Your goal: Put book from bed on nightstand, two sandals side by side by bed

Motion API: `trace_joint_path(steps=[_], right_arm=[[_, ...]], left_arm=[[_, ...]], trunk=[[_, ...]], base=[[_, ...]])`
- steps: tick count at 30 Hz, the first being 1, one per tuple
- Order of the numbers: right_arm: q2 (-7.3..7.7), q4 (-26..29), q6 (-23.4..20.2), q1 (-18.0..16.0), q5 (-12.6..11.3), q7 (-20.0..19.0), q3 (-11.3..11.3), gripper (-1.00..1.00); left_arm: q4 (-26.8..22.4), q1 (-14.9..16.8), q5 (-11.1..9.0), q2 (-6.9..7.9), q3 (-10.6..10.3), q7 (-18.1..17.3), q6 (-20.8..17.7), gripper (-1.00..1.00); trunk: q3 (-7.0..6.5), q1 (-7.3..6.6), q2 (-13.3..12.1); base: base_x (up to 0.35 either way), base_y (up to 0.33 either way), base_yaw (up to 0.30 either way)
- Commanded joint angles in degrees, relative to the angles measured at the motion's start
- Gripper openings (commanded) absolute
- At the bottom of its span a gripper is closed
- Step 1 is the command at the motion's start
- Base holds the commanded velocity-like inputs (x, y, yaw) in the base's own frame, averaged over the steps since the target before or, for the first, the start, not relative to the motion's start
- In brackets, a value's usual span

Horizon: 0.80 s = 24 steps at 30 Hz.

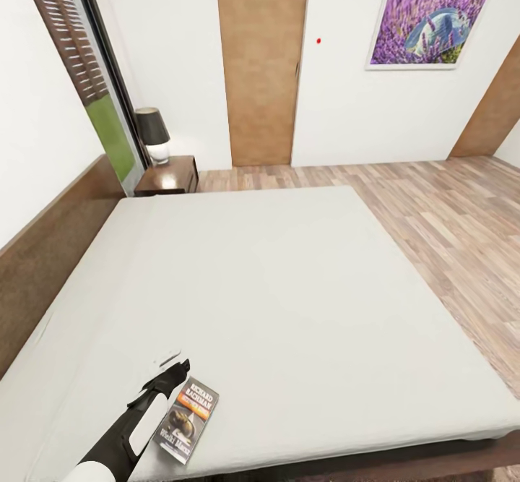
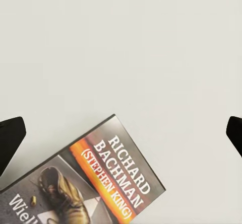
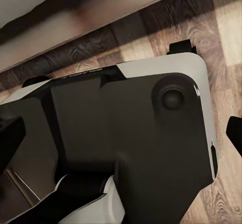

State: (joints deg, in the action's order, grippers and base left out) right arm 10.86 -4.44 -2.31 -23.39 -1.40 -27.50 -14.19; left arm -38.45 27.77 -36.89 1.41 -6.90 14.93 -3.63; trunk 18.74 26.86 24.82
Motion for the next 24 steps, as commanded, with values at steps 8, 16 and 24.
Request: trace_joint_path(steps=[8,16,24], right_arm=[[0.04,-0.13,-0.25,-0.07,-0.15,-0.20,-0.40,1.00],[0.09,-0.13,-0.24,-0.07,-0.11,-0.21,-0.40,1.00],[0.14,0.12,-0.21,-0.08,-0.10,0.01,-0.42,1.00]], left_arm=[[-0.13,0.02,-0.38,0.09,-0.39,0.54,-0.15,1.00],[-0.13,0.03,-0.38,0.09,-0.39,0.54,-0.15,1.00],[-0.13,0.04,-0.38,0.09,-0.39,0.57,-0.17,1.00]], trunk=[[0.82,0.03,0.10],[1.46,0.03,0.10],[1.70,0.03,0.10]], base=[[0.000,0.000,0.000],[0.000,0.000,0.000],[0.000,0.000,0.000]])
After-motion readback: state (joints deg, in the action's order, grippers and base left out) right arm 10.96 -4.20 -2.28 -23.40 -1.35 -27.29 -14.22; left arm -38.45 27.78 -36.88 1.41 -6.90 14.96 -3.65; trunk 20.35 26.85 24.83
